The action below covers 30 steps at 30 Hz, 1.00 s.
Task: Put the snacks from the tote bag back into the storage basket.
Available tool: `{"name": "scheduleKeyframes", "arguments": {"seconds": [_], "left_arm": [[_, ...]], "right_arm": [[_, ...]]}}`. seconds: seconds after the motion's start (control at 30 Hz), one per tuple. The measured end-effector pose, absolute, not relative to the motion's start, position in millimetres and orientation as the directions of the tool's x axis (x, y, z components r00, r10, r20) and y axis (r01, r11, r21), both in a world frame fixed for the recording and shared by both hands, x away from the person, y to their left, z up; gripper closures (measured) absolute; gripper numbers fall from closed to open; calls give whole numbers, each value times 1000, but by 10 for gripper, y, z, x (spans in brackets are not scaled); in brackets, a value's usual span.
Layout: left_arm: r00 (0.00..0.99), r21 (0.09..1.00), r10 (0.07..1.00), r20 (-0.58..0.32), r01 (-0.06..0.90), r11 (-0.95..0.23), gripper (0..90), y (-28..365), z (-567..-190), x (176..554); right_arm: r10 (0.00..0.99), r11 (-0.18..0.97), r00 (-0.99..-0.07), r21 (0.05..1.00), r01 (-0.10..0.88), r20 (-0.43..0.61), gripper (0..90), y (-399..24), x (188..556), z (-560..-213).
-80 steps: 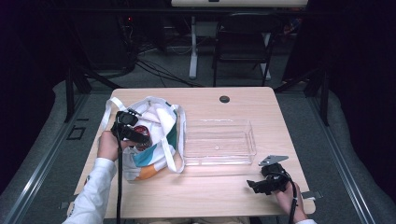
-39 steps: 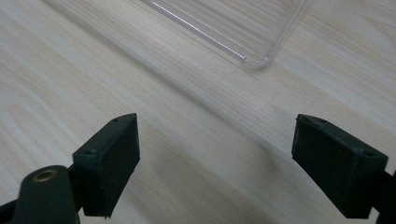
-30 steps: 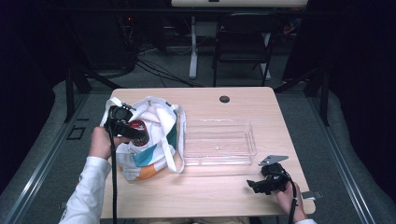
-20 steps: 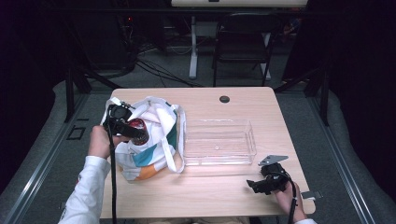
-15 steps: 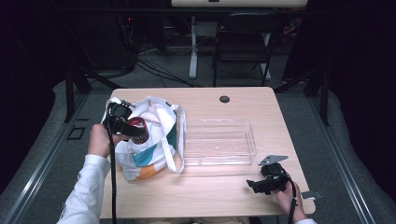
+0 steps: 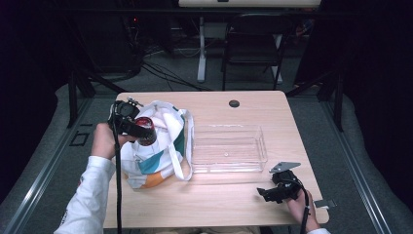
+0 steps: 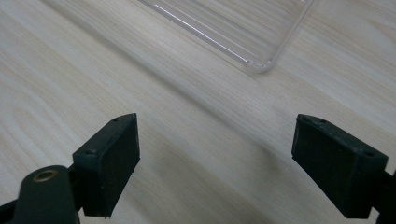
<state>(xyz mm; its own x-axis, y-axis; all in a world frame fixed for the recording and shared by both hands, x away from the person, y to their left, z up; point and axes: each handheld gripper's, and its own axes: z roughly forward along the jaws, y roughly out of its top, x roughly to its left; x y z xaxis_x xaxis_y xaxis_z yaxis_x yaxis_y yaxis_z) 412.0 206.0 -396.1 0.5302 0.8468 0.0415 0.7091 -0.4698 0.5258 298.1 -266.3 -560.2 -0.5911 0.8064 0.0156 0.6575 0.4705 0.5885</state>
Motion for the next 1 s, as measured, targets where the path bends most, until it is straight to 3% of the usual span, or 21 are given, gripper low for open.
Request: {"name": "scheduleKeyframes", "arguments": {"seconds": [1.0], "left_arm": [[576, 528, 815, 56, 676, -514, 258, 1801, -3761, 4190]], "right_arm": [[807, 461, -590, 600, 654, 22, 147, -2665, 2974, -5604]]}}
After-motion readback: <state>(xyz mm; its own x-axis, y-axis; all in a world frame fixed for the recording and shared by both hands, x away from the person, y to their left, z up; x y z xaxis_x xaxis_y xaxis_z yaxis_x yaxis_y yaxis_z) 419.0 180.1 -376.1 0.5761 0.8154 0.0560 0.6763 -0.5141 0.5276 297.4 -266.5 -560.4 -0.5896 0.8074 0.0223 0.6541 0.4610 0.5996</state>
